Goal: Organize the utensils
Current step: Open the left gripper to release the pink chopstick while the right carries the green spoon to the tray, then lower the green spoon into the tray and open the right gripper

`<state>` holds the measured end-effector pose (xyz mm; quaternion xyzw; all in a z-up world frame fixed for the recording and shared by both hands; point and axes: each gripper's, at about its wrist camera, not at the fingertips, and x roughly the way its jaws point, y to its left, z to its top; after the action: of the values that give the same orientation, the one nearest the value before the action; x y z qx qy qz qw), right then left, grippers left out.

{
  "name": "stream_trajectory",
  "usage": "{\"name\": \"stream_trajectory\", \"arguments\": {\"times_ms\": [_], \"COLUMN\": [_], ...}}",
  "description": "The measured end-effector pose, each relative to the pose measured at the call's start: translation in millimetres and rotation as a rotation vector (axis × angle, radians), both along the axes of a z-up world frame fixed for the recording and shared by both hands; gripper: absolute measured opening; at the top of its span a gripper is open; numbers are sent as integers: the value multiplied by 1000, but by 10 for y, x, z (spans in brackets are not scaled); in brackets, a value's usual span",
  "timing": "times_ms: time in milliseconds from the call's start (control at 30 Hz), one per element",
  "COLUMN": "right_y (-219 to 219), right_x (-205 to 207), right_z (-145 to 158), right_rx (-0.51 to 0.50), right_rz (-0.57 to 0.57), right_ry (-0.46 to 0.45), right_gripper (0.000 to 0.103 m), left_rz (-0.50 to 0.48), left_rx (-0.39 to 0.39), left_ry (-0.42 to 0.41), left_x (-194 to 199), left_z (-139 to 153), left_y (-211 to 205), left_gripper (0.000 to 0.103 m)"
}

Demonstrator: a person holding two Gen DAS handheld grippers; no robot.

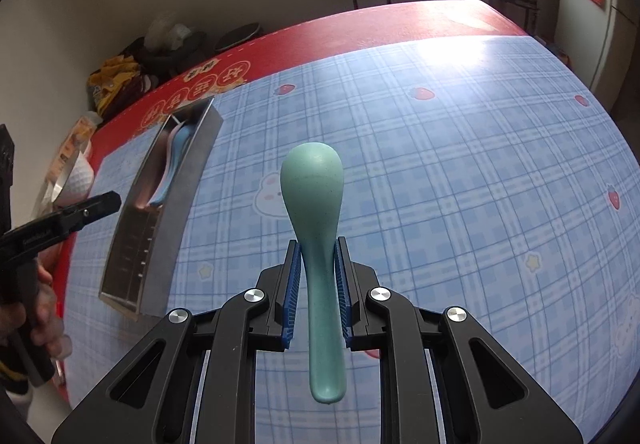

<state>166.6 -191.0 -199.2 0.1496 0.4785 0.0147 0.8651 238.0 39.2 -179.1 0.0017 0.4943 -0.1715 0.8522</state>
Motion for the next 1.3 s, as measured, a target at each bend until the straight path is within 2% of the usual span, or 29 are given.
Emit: {"name": "stream_trajectory", "arguments": {"times_ms": [167, 267, 467, 600, 767, 1033, 1300], "right_y": [421, 714, 1252, 1433, 1624, 1687, 1748], "right_x": [335, 554, 1019, 1319, 1565, 1792, 1935], "right_z": [114, 175, 189, 64, -45, -254, -337], "right_rx": [-2, 0, -14, 35, -1, -23, 17], "right_rz": [75, 116, 176, 147, 140, 80, 86], "right_ry": [-13, -17, 0, 72, 101, 165, 216], "right_gripper": [17, 17, 17, 17, 17, 17, 18], "left_rz": [36, 61, 109, 138, 168, 214, 249], "left_rx": [13, 20, -7, -14, -16, -9, -11], "left_ry": [-9, -15, -21, -25, -30, -40, -47], "left_x": [-167, -200, -198, -183, -177, -173, -180], "left_z": [-5, -14, -17, -17, -16, 31, 91], "left_y": [231, 362, 640, 800, 969, 1185, 1272], "left_gripper": [92, 97, 97, 97, 97, 97, 97]}}
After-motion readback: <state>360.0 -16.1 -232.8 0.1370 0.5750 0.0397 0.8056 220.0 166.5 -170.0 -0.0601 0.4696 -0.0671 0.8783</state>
